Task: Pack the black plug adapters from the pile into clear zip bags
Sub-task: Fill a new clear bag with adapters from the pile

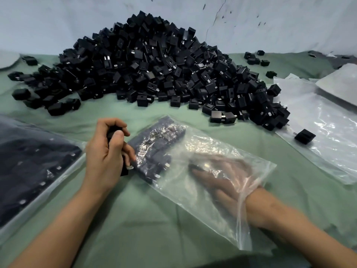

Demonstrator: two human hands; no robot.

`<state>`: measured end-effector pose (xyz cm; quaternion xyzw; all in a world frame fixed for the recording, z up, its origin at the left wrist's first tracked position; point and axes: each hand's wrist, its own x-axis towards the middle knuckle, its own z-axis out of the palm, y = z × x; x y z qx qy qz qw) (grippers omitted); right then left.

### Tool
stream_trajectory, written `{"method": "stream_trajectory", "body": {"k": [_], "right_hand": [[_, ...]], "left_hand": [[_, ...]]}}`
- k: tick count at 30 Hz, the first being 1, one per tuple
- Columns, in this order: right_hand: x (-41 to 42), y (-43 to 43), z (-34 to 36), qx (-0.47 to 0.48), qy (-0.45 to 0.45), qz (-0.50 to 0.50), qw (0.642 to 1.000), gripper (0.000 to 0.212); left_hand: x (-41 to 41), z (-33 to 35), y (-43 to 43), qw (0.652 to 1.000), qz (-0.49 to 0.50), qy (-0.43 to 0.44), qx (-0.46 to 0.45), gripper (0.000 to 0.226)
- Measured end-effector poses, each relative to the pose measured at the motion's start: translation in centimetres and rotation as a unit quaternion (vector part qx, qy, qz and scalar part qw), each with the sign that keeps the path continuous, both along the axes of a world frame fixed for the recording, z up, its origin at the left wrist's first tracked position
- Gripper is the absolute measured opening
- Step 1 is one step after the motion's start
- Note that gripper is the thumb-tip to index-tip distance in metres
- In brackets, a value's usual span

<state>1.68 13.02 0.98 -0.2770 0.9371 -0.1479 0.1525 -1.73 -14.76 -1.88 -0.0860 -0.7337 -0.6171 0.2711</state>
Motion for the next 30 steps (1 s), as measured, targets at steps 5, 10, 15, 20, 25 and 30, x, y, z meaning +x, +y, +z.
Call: {"method": "stream_trajectory", "body": {"k": [5, 10, 15, 20, 25, 30], "right_hand": [[-1.9, -3.6, 0.5, 0.042, 0.036, 0.015, 0.998, 0.051], [-2.7, -4.1, -1.0, -0.137, -0.055, 0.054, 0.988, 0.052], [-3.3, -3.1, -3.7, -0.25, -0.086, 0.022, 0.964, 0.039], [-4.1, -4.5, -3.5, -0.292, -0.107, 0.001, 0.95, 0.052], [-3.9, -4.1, -2.9, -0.22, -0.009, 0.027, 0.975, 0.049], [-1.4, 1.8, -3.2, -0.111, 0.052, 0.017, 0.992, 0.048]], "left_hand": [[0.1, -0.4, 0.1, 1.0, -0.024, -0.005, 0.003, 0.014], [0.2, -0.2, 0.2, 0.999, -0.031, -0.007, 0.0, 0.016], [0.3, 0.1, 0.1, 0.999, -0.046, -0.015, -0.004, 0.023], [0.4, 0.0, 0.4, 0.995, -0.074, -0.041, 0.043, 0.054], [0.4, 0.2, 0.5, 0.997, -0.063, -0.047, 0.009, 0.047], [0.7, 0.6, 0.9, 0.997, -0.062, -0.038, -0.018, 0.041]]}}
